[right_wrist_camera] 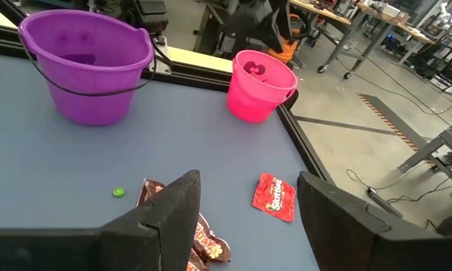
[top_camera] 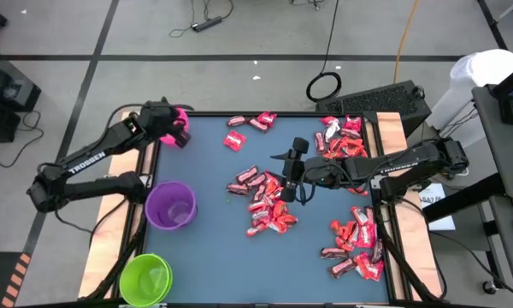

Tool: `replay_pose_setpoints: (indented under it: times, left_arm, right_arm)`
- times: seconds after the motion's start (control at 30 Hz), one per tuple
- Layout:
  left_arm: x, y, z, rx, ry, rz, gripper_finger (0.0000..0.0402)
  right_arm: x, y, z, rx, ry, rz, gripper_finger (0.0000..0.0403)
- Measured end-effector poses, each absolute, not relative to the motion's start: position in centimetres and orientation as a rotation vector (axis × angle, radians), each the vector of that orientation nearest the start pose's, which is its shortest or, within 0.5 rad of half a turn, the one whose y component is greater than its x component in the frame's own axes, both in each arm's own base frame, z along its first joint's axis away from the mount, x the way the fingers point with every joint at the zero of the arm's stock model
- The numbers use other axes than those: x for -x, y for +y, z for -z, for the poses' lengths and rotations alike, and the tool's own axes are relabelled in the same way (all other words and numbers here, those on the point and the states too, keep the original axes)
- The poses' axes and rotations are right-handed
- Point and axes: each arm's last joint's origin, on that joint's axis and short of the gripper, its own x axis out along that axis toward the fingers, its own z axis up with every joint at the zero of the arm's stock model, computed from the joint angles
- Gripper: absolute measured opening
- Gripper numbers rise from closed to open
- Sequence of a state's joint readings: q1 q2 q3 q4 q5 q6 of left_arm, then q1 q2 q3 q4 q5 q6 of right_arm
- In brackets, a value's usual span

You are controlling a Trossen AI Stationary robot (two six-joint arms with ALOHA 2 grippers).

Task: Organize candy in baskets
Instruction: Put the orange chocolate into the pink bucket

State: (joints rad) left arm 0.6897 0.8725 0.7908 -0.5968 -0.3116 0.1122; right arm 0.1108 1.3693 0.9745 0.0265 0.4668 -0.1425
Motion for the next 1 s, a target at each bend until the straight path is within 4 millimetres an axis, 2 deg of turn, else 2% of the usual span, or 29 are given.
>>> replay_pose_setpoints:
  times: [0.27,0.5,0.7,1.0]
  left_arm:
    - [-15.5,9.6,-30.1,0.083,0.497,-0.531,0.0208]
    - [-17.2,7.5,-30.1,0.075,0.474,-0.373,0.0208]
    - [-19.7,5.8,-28.7,0.056,0.541,-0.248,0.0208]
    - [-24.7,3.0,-25.2,0.043,0.637,-0.093,0.0208]
  right_arm:
    - [-30.3,2.1,-29.0,0.244,0.378,0.327,0.021]
    - [-30.3,2.1,-29.0,0.244,0.377,0.327,0.021]
    - [-30.3,2.1,-29.0,0.244,0.377,0.327,0.021]
    - [-30.3,2.1,-29.0,0.244,0.377,0.328,0.021]
